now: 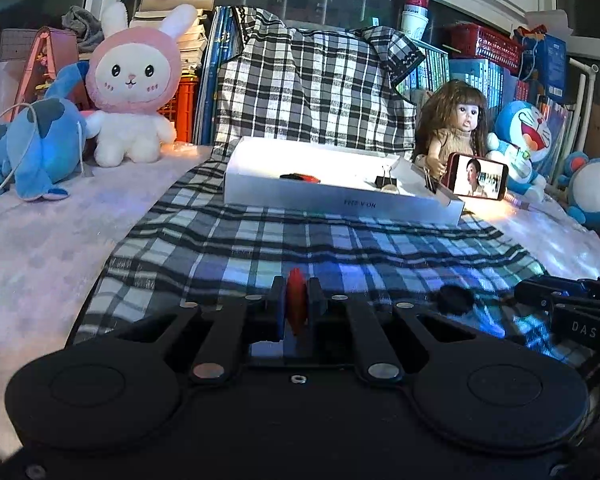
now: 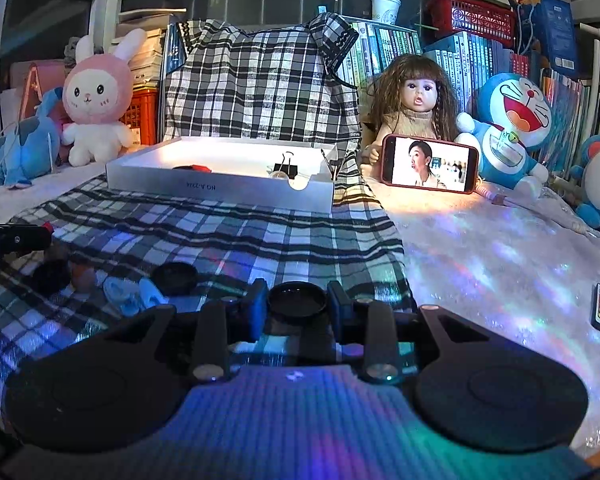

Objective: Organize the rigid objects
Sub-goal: 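Carry the black cap with the right tool while the left tool carries the marker into the box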

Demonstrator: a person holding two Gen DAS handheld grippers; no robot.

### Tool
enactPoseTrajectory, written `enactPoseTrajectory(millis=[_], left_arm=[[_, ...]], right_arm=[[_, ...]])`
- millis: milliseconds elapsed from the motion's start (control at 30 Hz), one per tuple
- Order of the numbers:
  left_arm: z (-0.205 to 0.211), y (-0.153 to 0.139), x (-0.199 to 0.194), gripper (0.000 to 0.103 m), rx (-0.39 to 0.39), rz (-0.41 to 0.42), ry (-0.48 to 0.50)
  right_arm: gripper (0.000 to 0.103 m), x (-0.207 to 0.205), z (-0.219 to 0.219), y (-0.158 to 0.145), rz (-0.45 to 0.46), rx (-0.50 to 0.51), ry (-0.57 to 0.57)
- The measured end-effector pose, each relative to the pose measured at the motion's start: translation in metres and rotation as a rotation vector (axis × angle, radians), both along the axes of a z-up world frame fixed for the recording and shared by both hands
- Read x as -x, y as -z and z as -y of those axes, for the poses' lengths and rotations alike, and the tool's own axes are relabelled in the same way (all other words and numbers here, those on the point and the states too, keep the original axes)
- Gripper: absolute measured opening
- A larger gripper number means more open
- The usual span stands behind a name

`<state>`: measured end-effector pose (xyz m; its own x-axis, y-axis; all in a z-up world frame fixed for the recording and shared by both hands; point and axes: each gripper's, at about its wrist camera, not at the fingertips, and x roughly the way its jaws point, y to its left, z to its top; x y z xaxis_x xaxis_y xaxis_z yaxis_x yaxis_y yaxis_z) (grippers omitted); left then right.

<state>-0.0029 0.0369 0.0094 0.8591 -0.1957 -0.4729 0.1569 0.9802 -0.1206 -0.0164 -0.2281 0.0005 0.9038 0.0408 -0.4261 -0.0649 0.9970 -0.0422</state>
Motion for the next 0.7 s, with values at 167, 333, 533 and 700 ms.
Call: enactPoseTrajectory(millis=[167,333,533,700], left_arm=[[0.004,-0.010,-0.018,0.010,0.003,-0.002,0.019],[0.004,-0.022,-0.046,0.010,0.062,-0.038,0.042],[0.004,-0.037,-0.085,0.010,0.104,-0.057,0.032],[0.009,-0.045,-0.121,0.010,0.114,-0.060,0.027]], right_arm=[[0.037,-0.014,-0.002,-0.008,0.005,-0.012,-0.014],[0.037,-0.039,0.001,-0.019,-0.018,-0.070,-0.026],[0.037,-0.073,0.002,-0.035,-0.019,-0.099,-0.024],[0.037,-0.107,-0.003,-0.048,-0.022,-0.084,-0.025]])
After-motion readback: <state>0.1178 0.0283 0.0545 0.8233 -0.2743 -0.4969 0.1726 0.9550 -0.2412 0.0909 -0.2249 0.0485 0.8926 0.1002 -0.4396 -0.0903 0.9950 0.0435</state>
